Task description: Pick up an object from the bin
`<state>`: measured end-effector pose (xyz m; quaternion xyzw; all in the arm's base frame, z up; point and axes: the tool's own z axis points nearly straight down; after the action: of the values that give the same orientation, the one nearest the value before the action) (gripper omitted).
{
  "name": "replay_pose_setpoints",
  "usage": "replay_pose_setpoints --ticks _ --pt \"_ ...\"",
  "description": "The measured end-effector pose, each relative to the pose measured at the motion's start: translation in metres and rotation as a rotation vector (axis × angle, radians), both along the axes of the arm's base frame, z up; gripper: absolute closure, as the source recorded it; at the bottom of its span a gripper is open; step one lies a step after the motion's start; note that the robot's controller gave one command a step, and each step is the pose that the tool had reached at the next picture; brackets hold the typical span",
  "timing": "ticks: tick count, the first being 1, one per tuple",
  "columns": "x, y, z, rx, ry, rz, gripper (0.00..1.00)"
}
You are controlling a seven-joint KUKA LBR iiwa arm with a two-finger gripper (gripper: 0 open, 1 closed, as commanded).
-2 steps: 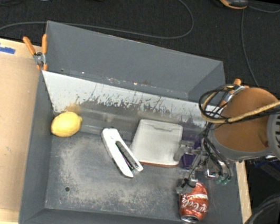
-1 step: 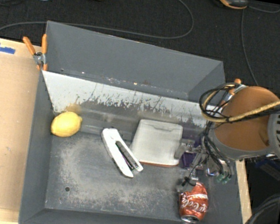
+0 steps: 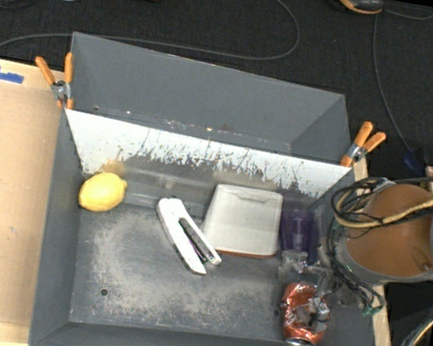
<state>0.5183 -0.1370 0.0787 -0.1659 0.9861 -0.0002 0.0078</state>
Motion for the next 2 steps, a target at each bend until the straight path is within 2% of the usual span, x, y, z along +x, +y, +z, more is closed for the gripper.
replay_pose_setpoints --ticks 1,2 --pt "-0.001 -0.002 0.022 0.001 0.012 -0.164 0.00" --pt "-0.027 -0.012 0.023 -0.002 -0.008 0.361 0.00"
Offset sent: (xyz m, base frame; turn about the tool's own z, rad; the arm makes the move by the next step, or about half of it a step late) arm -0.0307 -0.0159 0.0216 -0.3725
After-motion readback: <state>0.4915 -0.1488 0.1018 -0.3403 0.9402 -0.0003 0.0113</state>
